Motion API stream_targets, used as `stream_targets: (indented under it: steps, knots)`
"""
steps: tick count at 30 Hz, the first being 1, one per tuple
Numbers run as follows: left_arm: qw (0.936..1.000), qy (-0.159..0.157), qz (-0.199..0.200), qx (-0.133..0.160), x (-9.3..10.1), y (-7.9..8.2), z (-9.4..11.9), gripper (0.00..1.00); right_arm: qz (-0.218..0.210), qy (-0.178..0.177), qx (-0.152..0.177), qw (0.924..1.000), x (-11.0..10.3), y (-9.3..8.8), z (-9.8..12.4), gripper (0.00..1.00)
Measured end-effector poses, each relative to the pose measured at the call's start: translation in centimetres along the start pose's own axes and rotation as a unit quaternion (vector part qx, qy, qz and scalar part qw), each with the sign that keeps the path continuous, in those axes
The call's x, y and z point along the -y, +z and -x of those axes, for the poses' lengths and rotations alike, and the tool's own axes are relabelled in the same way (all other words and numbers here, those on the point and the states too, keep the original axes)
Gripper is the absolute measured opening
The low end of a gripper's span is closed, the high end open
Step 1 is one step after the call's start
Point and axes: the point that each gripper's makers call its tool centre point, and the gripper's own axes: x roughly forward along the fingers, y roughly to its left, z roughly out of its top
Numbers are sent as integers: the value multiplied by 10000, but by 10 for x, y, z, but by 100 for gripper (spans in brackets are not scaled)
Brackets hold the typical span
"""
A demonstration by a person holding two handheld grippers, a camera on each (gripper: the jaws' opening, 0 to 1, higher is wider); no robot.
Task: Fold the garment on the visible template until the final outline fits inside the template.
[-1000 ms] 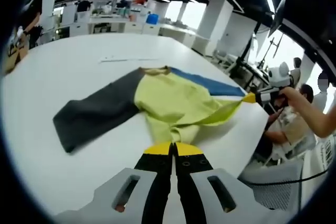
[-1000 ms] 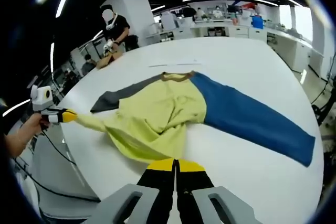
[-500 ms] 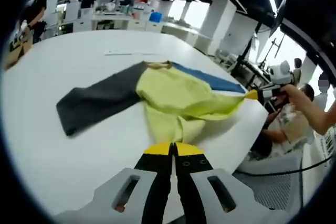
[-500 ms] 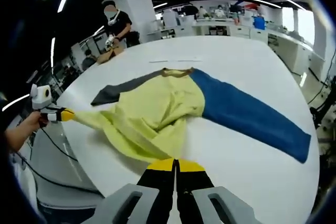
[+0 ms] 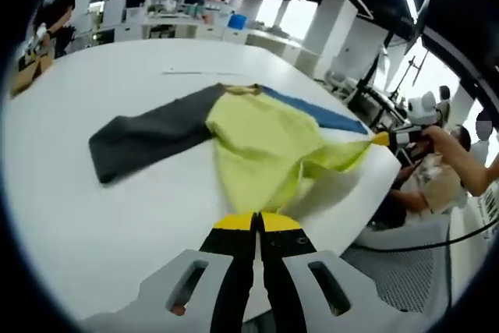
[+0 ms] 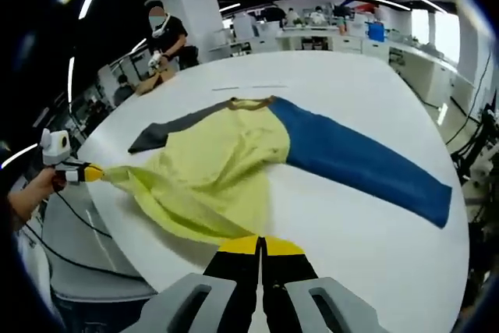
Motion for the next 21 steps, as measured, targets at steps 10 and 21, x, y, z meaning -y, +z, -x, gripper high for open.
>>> stream_targets:
  steps: [10,21]
  knots:
    - [9998,61,136,-124,-2,-17,4,0,-61,-154,-9,9999,1,-15,15,0]
    - [9987,57,11,-514,3,-45,2,0,-84,-272,-345,9990,-3,-46,19,0]
